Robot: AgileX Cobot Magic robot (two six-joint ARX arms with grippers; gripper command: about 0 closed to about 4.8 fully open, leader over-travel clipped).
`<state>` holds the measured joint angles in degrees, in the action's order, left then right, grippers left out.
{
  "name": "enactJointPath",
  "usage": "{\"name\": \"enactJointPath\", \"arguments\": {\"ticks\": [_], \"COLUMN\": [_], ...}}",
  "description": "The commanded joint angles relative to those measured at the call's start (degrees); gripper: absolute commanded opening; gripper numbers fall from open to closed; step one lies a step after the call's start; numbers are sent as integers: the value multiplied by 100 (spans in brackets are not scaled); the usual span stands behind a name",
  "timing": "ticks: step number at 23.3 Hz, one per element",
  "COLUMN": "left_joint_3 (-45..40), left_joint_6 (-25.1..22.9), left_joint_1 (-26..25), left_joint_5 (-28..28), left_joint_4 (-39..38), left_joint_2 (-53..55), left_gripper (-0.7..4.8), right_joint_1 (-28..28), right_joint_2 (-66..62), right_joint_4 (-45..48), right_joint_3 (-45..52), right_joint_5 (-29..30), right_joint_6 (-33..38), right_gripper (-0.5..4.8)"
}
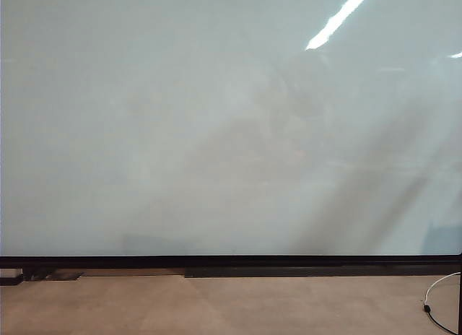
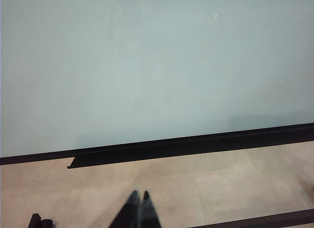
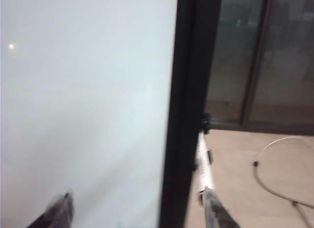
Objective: Pick up the pen on the shelf to the right of the whiteboard and draw a triangle.
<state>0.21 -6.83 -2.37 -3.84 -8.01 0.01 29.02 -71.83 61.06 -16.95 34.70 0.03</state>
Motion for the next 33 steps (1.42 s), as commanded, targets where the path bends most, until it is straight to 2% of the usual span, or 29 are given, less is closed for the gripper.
{"name": "enactJointPath", "arguments": {"ticks": [1,3,8,12,15,25,33], "left_joint_3": [20,20,20,20,20,20,20], "left_joint_6": [-4,-4,-4,-4,-4,-4,-4], "left_joint_1": [2,2,2,2,2,2,2], "left_joint_5": [-2,-4,-2,-4,-2,-2,-2], "left_joint_4": [33,33,33,33,33,35,33], "left_joint_2": [0,0,0,0,0,0,0], "left_gripper": [-5,-5,-5,-5,-5,-5,-5], "right_joint_1": [-9,15,57,57,50,52,48], "right_joint_2": [-680,-1169,-2476,-3086,-3637,-4105,-4465], "right_joint_4": [664,1021,1985,1982,1996,1996,2006], "right_joint_3": [-153,-251,-505,-901,-1486,-2315,-2468], "right_joint_5": [42,42,46,400,789,743,669], "right_joint_6": [-350,-343,-332,-332,-328,-341,-348], "right_gripper": [383,432,436,436,386,386,386]}}
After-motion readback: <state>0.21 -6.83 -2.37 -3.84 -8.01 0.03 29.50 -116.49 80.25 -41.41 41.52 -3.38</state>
